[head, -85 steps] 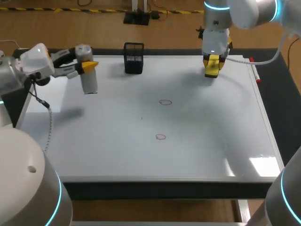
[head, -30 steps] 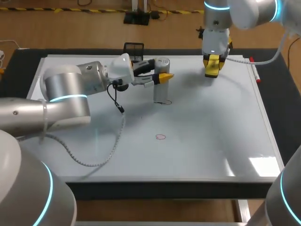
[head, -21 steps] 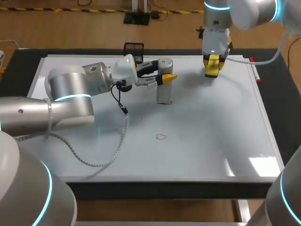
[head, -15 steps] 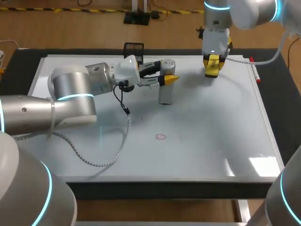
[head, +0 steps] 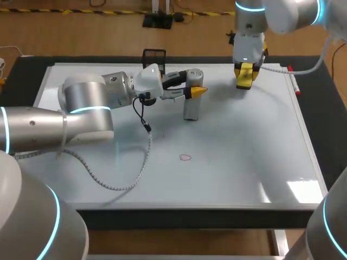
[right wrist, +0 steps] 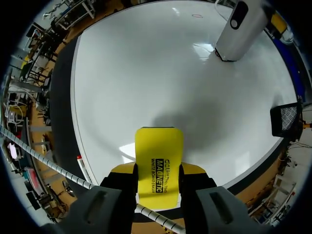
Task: Pick up the inspection probe, press it on each red-marked spot on the whiteboard one by one, put down the probe, pick up the eraser, and wipe off all the red marks.
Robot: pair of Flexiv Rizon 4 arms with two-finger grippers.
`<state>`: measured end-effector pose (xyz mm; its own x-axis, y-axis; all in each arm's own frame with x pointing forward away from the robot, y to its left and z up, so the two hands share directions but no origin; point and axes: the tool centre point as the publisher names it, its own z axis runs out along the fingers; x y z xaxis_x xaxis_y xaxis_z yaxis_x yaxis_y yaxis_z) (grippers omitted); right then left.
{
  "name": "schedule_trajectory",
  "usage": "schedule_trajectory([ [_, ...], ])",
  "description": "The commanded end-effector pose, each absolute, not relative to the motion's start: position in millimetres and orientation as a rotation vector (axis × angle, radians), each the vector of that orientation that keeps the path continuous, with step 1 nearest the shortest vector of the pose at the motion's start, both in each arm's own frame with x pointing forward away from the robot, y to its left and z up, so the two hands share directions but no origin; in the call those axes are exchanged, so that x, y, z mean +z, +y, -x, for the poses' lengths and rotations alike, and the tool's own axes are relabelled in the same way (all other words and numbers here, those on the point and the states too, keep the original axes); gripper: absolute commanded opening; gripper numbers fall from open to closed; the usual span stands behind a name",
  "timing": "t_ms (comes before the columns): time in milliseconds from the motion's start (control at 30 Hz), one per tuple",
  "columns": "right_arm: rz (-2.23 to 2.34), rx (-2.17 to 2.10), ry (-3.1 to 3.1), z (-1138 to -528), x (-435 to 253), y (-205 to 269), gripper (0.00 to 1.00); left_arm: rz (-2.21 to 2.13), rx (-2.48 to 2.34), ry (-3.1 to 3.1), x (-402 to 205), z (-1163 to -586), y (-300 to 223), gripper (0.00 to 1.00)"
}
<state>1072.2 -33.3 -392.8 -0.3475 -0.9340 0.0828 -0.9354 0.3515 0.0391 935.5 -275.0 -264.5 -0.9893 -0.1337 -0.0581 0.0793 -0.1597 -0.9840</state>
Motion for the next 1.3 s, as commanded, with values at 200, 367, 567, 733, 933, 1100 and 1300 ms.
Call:
schedule_trajectory([
  [200,-1.74,0.027,-2.502,-1073.4,-391.8,-33.7,0.0,0.057,-2.267,1.967,-268.6,-936.9,-272.3,0.0],
  [367,-1.74,0.027,-2.502,-1073.4,-391.8,-33.7,0.0,0.05,-2.241,2.003,-270.4,-935.3,-270.1,0.0],
  [567,-1.74,0.027,-2.502,-1073.4,-391.8,-33.7,0.0,0.041,-2.221,2.033,-271.0,-933.0,-269.8,0.0],
  [733,-1.74,0.027,-2.502,-1073.4,-391.8,-33.7,0.0,0.041,-2.218,2.045,-271.4,-932.7,-269.7,0.0],
  [933,-1.74,0.027,-2.502,-1073.4,-391.8,-33.7,0.0,0.047,-2.215,2.056,-272.0,-932.1,-269.0,0.0],
  [1100,-1.74,0.027,-2.502,-1073.4,-391.8,-33.7,0.0,0.055,-2.212,2.062,-272.3,-932.1,-268.4,0.0],
  [1300,-1.74,0.027,-2.502,-1073.4,-391.8,-33.7,0.0,0.055,-2.206,2.07,-270.2,-931.6,-266.5,0.0],
])
